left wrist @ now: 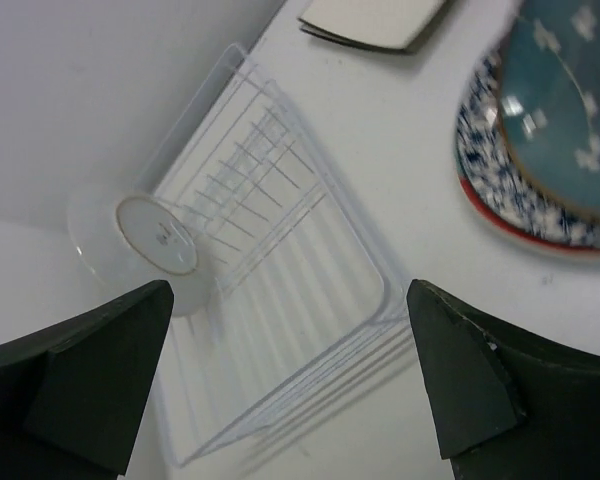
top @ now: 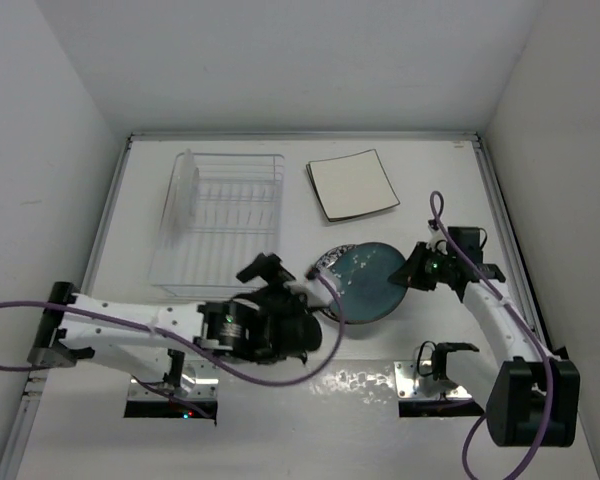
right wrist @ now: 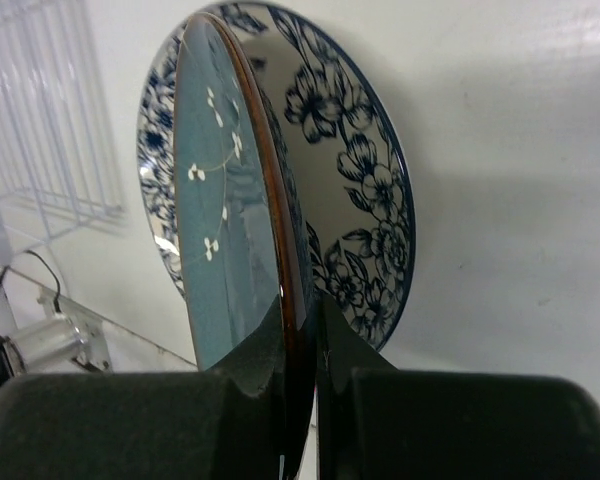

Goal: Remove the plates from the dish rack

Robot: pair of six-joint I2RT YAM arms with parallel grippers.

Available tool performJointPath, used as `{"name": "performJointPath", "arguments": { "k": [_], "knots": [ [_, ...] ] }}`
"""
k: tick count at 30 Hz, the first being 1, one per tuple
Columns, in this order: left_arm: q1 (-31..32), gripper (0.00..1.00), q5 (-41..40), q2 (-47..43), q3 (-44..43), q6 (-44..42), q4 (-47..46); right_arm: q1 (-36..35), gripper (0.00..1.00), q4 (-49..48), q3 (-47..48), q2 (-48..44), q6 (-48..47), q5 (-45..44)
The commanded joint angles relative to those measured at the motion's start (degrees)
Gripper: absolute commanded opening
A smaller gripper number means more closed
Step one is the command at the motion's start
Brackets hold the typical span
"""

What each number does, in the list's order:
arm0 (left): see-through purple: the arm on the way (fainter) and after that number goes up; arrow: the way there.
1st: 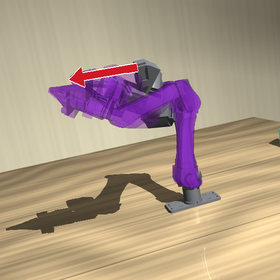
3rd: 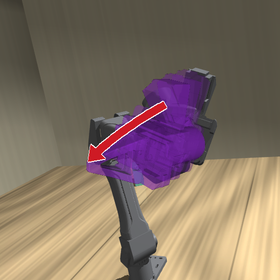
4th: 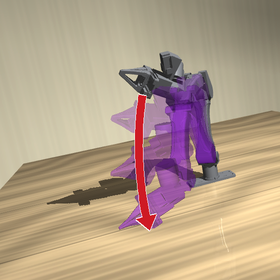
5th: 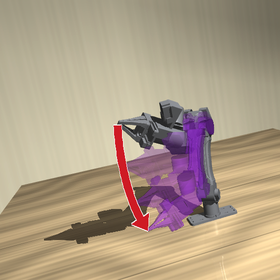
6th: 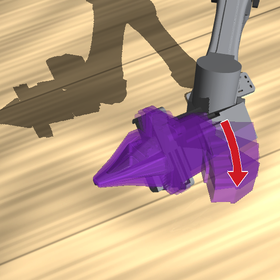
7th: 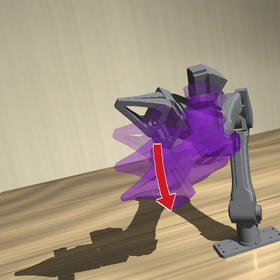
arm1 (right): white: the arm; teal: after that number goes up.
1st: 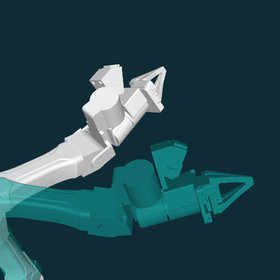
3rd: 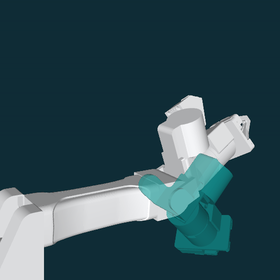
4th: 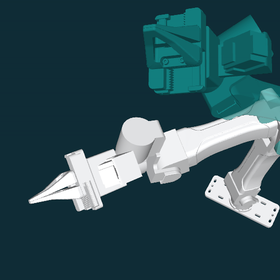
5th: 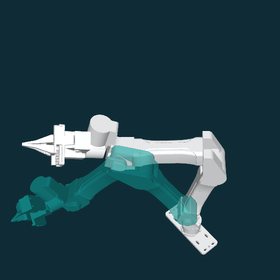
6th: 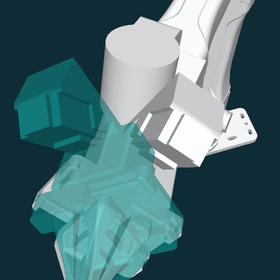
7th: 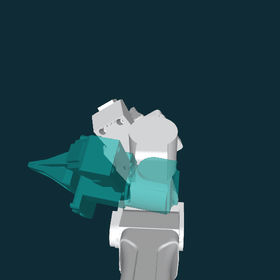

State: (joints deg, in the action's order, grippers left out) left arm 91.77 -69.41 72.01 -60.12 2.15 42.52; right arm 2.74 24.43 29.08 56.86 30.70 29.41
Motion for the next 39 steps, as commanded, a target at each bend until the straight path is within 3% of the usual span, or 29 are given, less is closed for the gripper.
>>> {"name": "performJointPath", "arguments": {
  "k": [1,4,6,11,16,19,20,21,27,29,33,34,39],
  "knots": [
    [-8.16,1.0,-1.19,-7.13,-4.74,9.95,-1.91,-1.16,0.03,-5.71,1.42,1.57,-1.16,6.89],
    [-19.39,1.0,2.85,-12.58,-5.98,15.23,-4.01,-2.3,0.06,-6.14,0.89,2.99,-1.96,5.49],
    [-22.49,1.0,4.8,-16.54,-5.27,16.82,-5.78,-3.96,0.09,-5.8,1.06,3.61,-2.04,2.95],
    [-29.88,1.0,7.0,-18.66,-6.24,18.94,-5.35,-14.68,0.4,1.14,7.56,10.54,-4.59,-15.58],
    [-33.13,1.0,9.64,-16.82,-7.55,19.47,-5.17,-18.03,0.58,5.27,10.46,12.04,-2.75,-27.54],
    [-36.37,1.0,10.87,-15.5,-8.78,18.68,-5.78,-19.44,0.66,6.86,12.92,13.44,-3.1,-29.58],
    [-37.79,1.0,12.0,-14.28,-9.92,18.24,-6.13,-20.83,0.71,7.73,13.8,14.23,-3.1,-31.32],
    [-39.54,1.0,15.76,-13.48,-10.54,17.11,-6.75,-21.63,0.86,8.79,14.59,16.07,-3.27,-32.82],
    [-55.71,1.0,32.99,-8.29,-14.59,15.86,-10.52,-26.47,0.89,7.84,18.38,22.41,-2.31,-31.69],
    [-60.46,1.0,34.77,-7.24,-15.38,16.04,-11.67,-27.09,0.89,8.09,18.73,22.59,-1.52,-33.18],
    [-68.11,1.0,41.34,-5.04,-16.43,16.57,-12.64,-27.0,0.92,8.36,18.64,19.87,-0.99,-35.29],
    [-70.91,1.0,42.41,-4.25,-16.35,16.65,-12.81,-27.0,0.99,8.62,18.73,18.21,-0.99,-35.99],
    [-79.71,1.0,49.17,-2.49,-14.07,17.09,-16.15,-27.0,0.99,11.52,18.38,10.39,-0.9,-42.67]
  ]
}}
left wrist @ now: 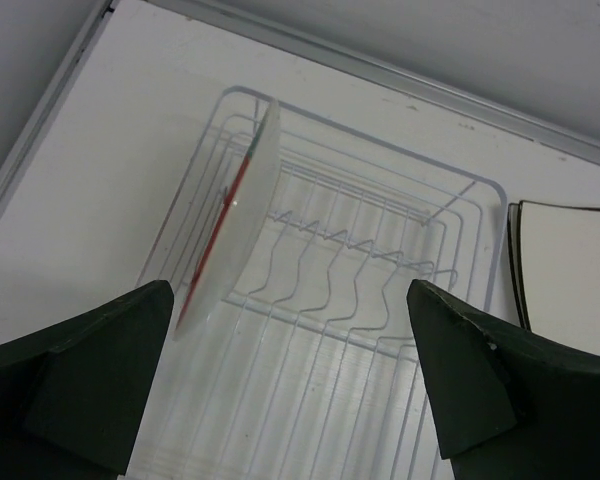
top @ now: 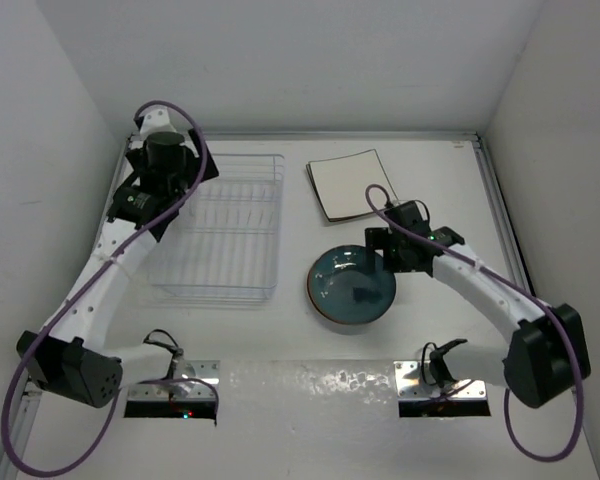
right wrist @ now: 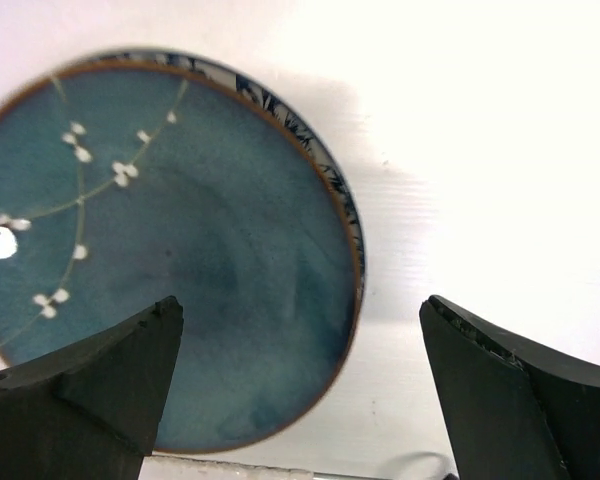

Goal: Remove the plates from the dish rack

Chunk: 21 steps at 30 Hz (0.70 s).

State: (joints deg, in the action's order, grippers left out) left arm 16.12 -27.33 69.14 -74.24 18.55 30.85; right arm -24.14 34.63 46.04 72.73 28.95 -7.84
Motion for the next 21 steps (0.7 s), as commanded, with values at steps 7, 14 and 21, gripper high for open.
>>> {"name": "performJointPath", "arguments": {
  "k": [7,14,21],
  "knots": [
    [-14.61,0.88,22.74,11.34,-2.84,-1.58,-4.48,-0.2,0.99,0.26,-1.21,-17.18,-2.58,0.7],
    [-20.86,0.51,37.61,17.95,-1.09,-0.88,-6.68,-0.12,0.99,-1.23,-5.96,-18.32,-5.13,7.66],
    [-20.95,0.16,37.44,17.69,-0.38,-1.41,-7.82,-0.2,0.99,-2.29,-7.28,-18.68,-4.87,9.15]
  ]
}}
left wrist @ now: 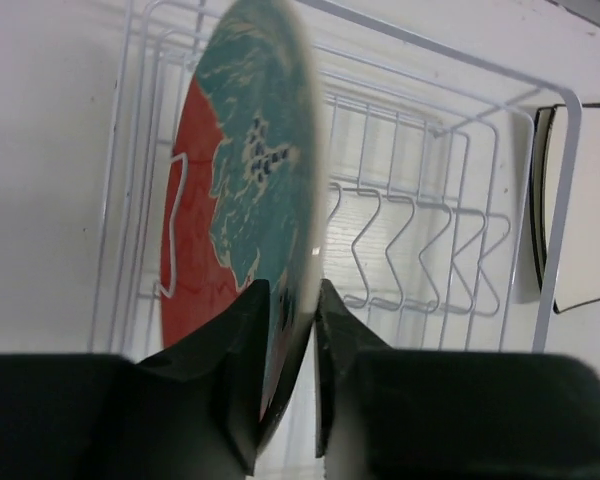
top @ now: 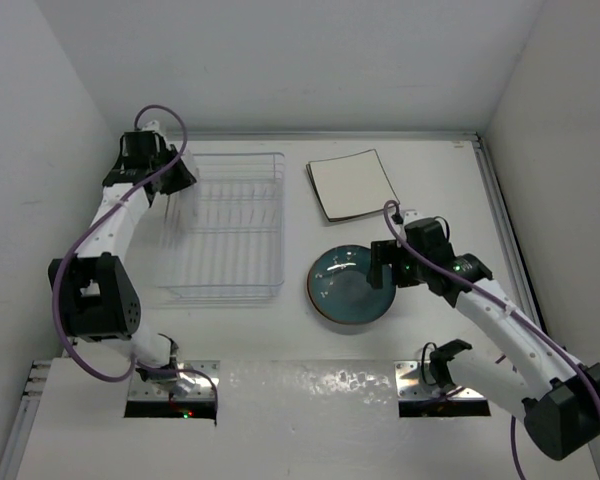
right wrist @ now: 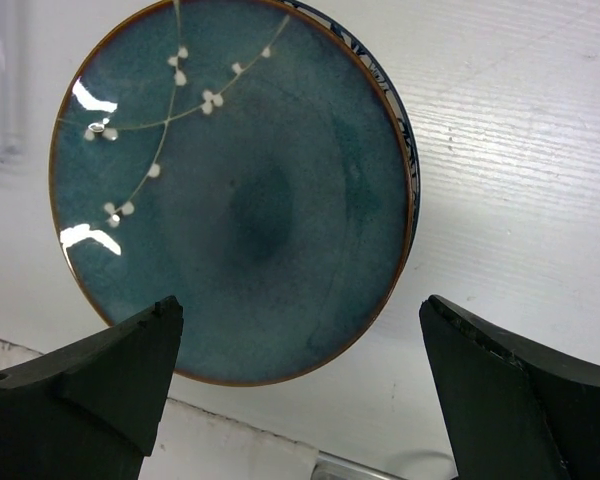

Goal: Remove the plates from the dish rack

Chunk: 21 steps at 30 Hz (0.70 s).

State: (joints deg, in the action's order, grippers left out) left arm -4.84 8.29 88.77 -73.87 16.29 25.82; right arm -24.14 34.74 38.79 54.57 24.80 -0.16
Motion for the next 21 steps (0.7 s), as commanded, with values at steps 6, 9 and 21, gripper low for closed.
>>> {"name": "performJointPath", "arguments": {
  "k": [6,9,21],
  "knots": [
    [0.01,0.0,-1.17,-2.64,-10.93,-3.37,2.91,-0.2,0.99,-2.66,-0.11,-2.01,0.69,1.66],
    [0.01,0.0,-2.75,-2.73,-17.87,-5.83,6.77,-0.2,0.99,-2.84,0.15,-3.41,1.39,1.75],
    [30.98,0.0,-15.45,-4.4,-38.46,-23.12,11.01,-0.03,0.99,0.41,5.86,-12.63,10.09,-9.5]
  ]
}}
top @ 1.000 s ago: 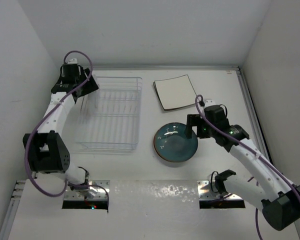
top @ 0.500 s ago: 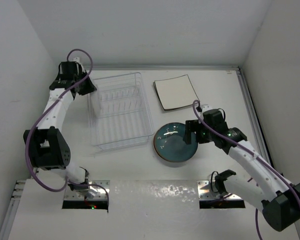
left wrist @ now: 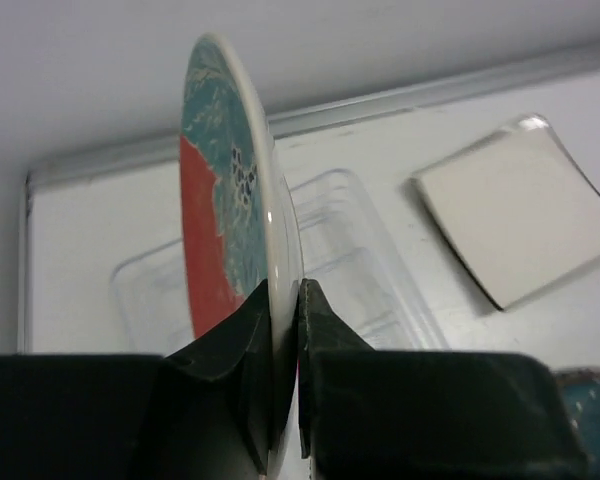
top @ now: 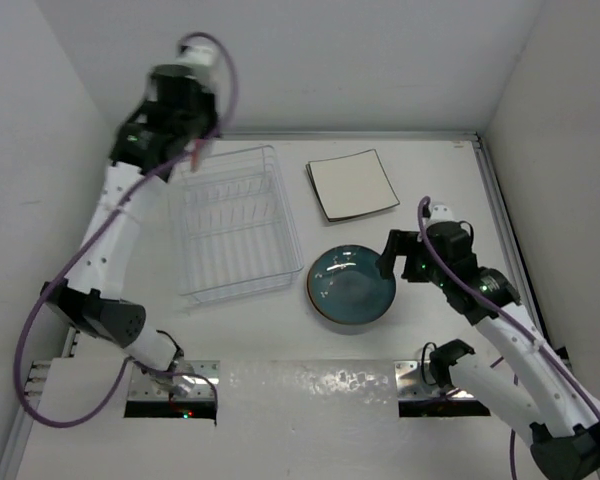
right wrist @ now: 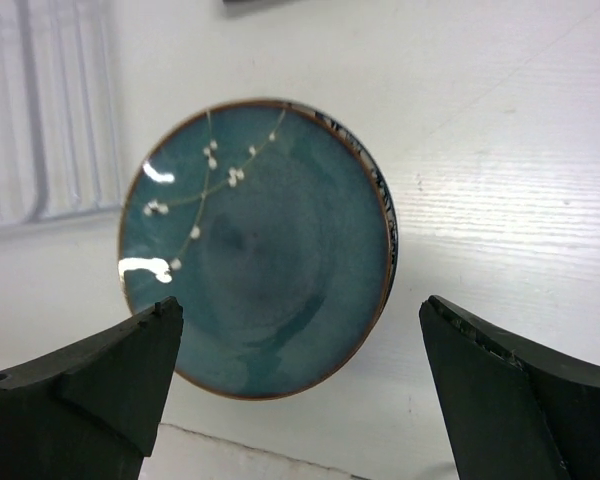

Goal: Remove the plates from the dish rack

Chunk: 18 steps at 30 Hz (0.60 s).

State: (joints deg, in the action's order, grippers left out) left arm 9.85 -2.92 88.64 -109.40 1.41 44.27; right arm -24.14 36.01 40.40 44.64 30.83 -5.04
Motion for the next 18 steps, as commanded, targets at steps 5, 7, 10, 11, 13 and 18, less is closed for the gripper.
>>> {"name": "performJointPath", "arguments": {
  "k": [5,7,10,11,13,18],
  "knots": [
    [42.33,0.0,-36.85,-8.73,15.23,-31.32,-22.96,0.5,0.99,3.26,14.34,-1.67,3.89,-6.3],
    [48.76,0.0,-43.21,-13.11,28.37,-37.77,-35.35,1.02,0.99,5.64,20.2,-0.35,2.84,-9.01],
    [56.67,0.0,-47.35,-18.3,42.54,-49.72,-50.65,1.55,0.99,7.58,27.43,1.41,1.61,-8.68],
    [60.6,0.0,-49.44,-19.55,48.61,-56.45,-58.78,1.47,0.99,8.72,30.76,2.46,1.52,-8.15],
    [63.79,0.0,-51.22,-21.57,52.43,-62.03,-65.16,1.47,0.99,9.34,33.15,3.25,1.78,-6.66],
    [73.11,0.0,-51.22,-25.44,61.9,-73.37,-76.06,1.55,0.99,8.73,34.65,6.58,1.0,9.39]
  ]
}}
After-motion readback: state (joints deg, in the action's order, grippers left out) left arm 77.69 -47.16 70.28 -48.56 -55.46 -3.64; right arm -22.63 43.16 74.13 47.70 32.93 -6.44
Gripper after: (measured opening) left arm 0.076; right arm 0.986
